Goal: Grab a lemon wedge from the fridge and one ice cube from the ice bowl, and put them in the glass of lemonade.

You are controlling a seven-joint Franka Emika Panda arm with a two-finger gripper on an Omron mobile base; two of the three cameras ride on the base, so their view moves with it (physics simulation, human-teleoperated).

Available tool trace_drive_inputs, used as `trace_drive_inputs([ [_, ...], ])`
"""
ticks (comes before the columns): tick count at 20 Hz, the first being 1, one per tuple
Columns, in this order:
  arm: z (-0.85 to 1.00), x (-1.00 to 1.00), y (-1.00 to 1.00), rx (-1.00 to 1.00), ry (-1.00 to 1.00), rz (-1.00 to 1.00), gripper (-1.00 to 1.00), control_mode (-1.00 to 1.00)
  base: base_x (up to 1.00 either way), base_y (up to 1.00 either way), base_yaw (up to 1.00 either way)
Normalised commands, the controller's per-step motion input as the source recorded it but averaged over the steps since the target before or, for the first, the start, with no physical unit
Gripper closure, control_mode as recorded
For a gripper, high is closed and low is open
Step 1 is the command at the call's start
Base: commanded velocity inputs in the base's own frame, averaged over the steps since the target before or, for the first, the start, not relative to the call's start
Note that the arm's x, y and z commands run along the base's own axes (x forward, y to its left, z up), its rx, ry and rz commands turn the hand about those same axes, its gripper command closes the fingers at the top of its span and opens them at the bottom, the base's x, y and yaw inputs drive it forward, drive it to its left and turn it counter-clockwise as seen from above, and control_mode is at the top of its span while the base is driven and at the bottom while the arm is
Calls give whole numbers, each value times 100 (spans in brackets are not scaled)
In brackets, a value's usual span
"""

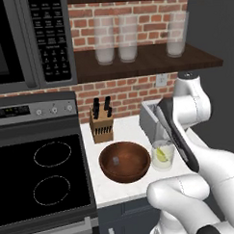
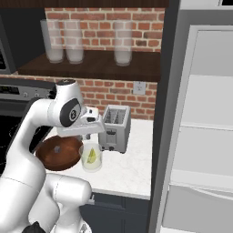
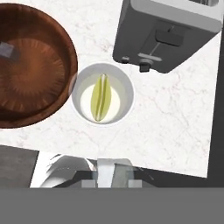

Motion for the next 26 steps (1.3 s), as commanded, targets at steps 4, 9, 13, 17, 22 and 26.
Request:
trace_drive_inputs([
  [4,24,43,9,0,0,0,100,-100,0,0,0],
  [9,7,47,17,0,0,1,100,-100,0,0,0],
  [13,-10,10,13,2,1,3,100,-100,0,0,0],
  [17,-45,0,6,7,0,4,100,-100,0,0,0],
  [22,-38,1,0,5,0,0,100,-100,0,0,0],
  [26,-19,20,-4,1,0,0,100,-100,0,0,0],
])
